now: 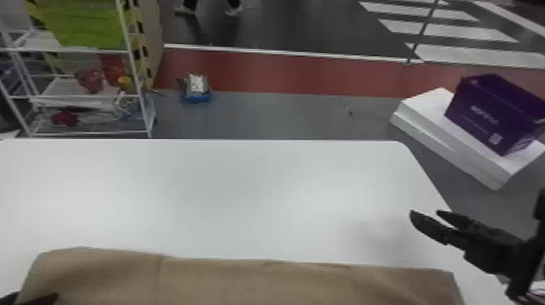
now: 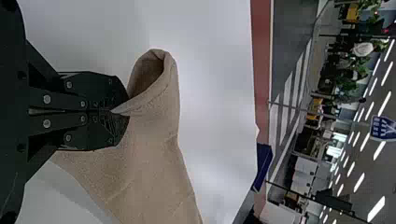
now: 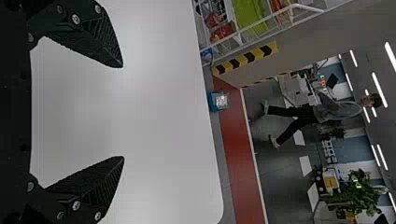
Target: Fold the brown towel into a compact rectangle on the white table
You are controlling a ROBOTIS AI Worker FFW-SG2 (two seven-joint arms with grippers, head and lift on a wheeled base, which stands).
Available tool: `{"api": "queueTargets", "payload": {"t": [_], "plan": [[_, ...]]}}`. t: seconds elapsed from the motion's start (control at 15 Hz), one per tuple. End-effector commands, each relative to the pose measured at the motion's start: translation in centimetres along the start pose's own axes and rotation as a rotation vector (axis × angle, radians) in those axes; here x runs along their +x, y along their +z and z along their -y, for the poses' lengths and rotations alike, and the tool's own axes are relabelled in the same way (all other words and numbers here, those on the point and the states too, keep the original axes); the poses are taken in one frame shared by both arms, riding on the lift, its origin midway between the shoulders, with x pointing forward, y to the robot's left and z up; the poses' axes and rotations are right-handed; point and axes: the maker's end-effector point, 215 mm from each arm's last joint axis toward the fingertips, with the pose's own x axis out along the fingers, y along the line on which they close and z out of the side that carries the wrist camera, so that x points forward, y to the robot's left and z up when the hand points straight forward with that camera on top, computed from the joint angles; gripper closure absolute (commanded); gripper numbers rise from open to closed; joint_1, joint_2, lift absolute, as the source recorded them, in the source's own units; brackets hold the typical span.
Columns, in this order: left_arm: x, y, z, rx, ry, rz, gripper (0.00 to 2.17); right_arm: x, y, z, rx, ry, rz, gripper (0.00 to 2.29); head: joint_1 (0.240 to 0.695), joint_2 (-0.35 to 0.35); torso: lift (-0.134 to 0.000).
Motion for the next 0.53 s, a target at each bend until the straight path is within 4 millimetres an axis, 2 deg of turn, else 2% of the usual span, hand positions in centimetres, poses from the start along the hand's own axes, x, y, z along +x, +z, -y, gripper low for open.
{"api": "queueTargets", "payload": {"t": [0.0,0.13,0.2,0.33,0.47], "plan": [[-1.4,1.1,-2.0,0.006,0.042,0.012,1.38,0.1,-0.1,0.0,0.000,0.001,0.000,0.20,0.695,-0.129,-0.124],[-2.7,1.6,-3.5,0.003,0.079,0.020,1.38,0.3,0.0,-0.1,-0.003,0.004,0.001,0.20,0.695,-0.092,-0.124],[-3.0,1.7,-3.7,-0.017,0.083,0.019,1.38,0.4,0.1,-0.2,-0.006,0.005,0.002,0.20,0.695,-0.077,-0.124],[-3.0,2.1,-2.7,-0.081,0.079,0.005,1.38,0.6,0.2,-0.3,-0.005,0.006,0.003,0.20,0.695,-0.055,-0.124],[-2.1,1.2,-0.3,-0.255,0.055,-0.055,1.38,0.8,0.0,-0.5,-0.005,0.010,-0.001,0.20,0.695,-0.053,-0.124]]}}
